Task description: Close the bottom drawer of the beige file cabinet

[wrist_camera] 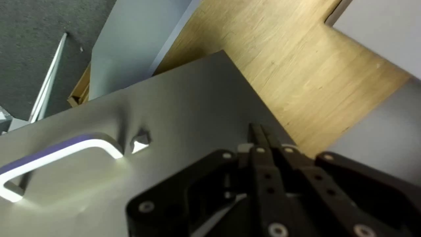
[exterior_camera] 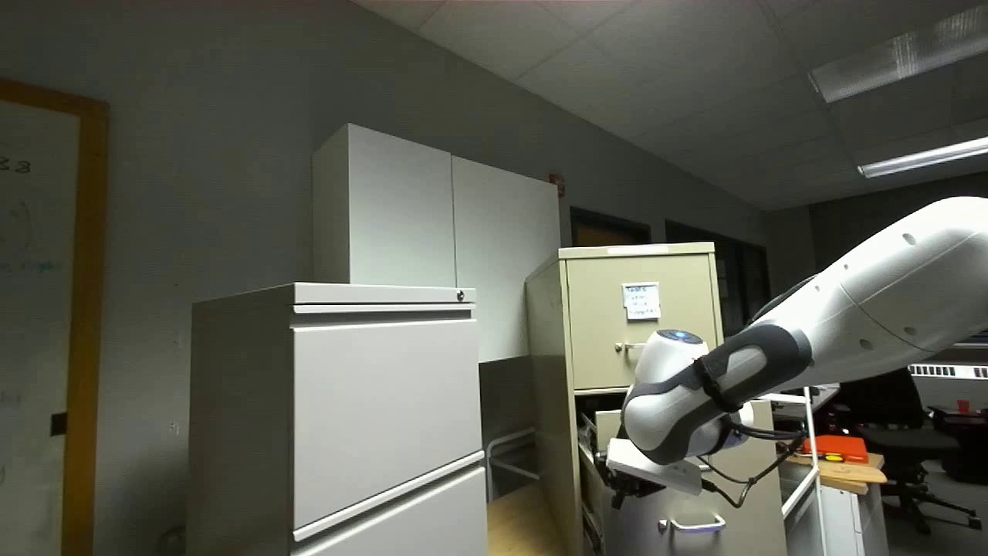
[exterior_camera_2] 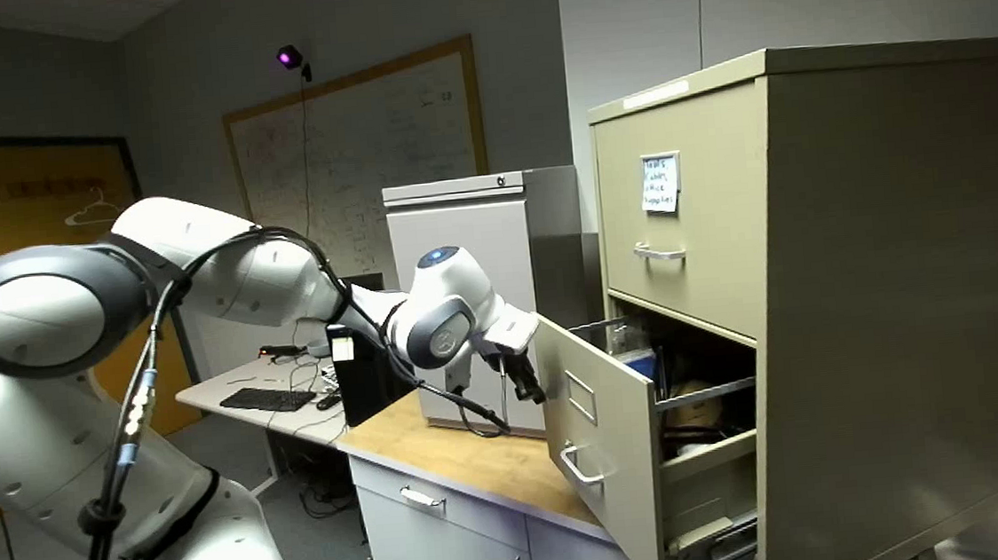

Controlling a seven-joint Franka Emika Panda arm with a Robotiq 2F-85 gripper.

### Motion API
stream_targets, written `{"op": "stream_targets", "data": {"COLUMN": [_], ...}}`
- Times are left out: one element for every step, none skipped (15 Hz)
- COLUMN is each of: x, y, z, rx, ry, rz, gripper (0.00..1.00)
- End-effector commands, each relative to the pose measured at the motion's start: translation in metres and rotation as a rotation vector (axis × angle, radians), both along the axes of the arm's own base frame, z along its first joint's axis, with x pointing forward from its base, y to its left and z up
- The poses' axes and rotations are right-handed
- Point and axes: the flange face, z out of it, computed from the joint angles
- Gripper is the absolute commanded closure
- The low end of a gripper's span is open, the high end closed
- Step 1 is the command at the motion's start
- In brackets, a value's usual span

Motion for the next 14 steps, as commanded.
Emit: {"op": "stream_targets", "data": {"x": [-0.015,-0.018,-0.019,-0.020,-0.021,-0.019,-0.017,-0.014,-0.009,-0.003,-0.001,0.005,0.009,0.017], "y": [-0.015,-0.016,-0.014,-0.013,-0.011,-0.009,-0.005,-0.001,0.005,0.013,0.018,0.026,0.032,0.038], "z": [0.021,0.025,0.028,0.034,0.038,0.042,0.046,0.048,0.051,0.052,0.054,0.054,0.056,0.058], "rx": [-0.025,-0.031,-0.035,-0.043,-0.049,-0.057,-0.065,-0.074,-0.086,-0.103,-0.120,-0.140,-0.162,-0.185], "ry": [-0.077,-0.092,-0.109,-0.131,-0.150,-0.172,-0.192,-0.209,-0.225,-0.241,-0.257,-0.276,-0.296,-0.318], "rz": [-0.162,-0.197,-0.227,-0.254,-0.277,-0.294,-0.309,-0.319,-0.324,-0.321,-0.324,-0.321,-0.321,-0.316], "gripper": [1.00,1.00,1.00,1.00,1.00,1.00,1.00,1.00,1.00,1.00,1.00,1.00,1.00,1.00]}}
